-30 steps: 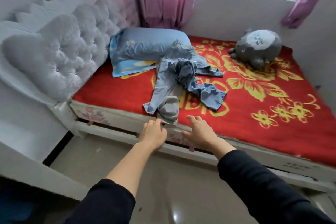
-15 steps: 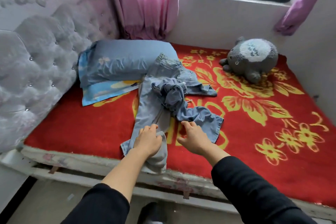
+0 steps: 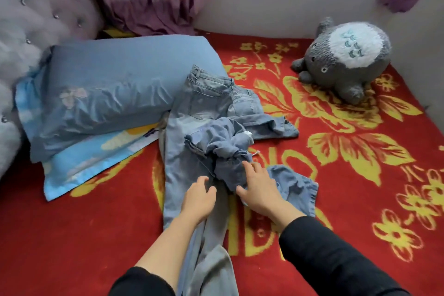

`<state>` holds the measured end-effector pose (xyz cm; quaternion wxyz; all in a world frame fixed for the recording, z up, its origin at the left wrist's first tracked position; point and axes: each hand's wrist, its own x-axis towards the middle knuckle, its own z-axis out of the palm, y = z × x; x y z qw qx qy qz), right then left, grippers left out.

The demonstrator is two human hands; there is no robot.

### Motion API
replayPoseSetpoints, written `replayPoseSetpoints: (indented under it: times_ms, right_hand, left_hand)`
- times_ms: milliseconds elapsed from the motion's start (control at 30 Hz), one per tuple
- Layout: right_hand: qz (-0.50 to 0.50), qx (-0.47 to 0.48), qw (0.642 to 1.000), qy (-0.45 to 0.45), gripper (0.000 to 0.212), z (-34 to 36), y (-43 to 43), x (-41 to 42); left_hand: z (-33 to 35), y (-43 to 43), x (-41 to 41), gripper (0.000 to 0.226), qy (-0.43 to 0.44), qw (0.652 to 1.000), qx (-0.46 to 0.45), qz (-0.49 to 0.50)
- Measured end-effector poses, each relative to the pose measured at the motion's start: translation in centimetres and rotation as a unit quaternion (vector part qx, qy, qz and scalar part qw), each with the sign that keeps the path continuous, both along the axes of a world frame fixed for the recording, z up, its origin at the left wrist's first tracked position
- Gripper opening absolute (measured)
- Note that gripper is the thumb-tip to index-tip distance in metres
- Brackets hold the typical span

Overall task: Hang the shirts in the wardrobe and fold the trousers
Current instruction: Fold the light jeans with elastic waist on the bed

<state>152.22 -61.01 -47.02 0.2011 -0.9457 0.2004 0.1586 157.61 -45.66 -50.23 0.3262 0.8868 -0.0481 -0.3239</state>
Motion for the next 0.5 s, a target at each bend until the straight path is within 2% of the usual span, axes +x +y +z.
replayPoseSetpoints:
  times_ms: [133,233,300,333,400,467,500]
  right_hand:
    - [-0.02,-0.014,0.999,-0.043,0.068,-2.0,-1.7,4.7]
    - [-0.022,-0.032,0.999,-0.012,0.07,-3.4,-2.6,6.8]
    - [-0.017,-0.043,0.999,0.016,0.056,-4.5,-3.0,7.6]
    - [-0.014,-0.036,0.999,0.006,0.04,-5.1,-3.1,7.8]
    - [-0.048,0.04,0.997,-0.05,0.007,-5.8,-2.8,7.5]
    - [-0.101,0.17,0.978,-0.068,0.027,-6.1,-2.4,6.1]
    - [-0.117,0.222,0.967,-0.054,0.03,-6.0,-2.4,5.2]
  left_hand:
    - [-2.4,-2.1,3.8,0.043,0.069,0.993,-0.07,0.066]
    - [-4.2,-3.3,5.9,0.042,0.11,0.983,-0.107,0.1]
    - [-5.3,-3.9,6.6,0.026,0.151,0.967,-0.15,0.14]
    - [-5.4,-4.1,6.8,0.018,0.164,0.961,-0.164,0.152]
    - [-5.8,-4.7,7.2,0.02,0.189,0.946,-0.188,0.184]
    - [-6.1,-5.4,7.3,0.027,0.229,0.917,-0.222,0.239]
    - [-6.0,-5.7,7.3,0.03,0.246,0.898,-0.244,0.272]
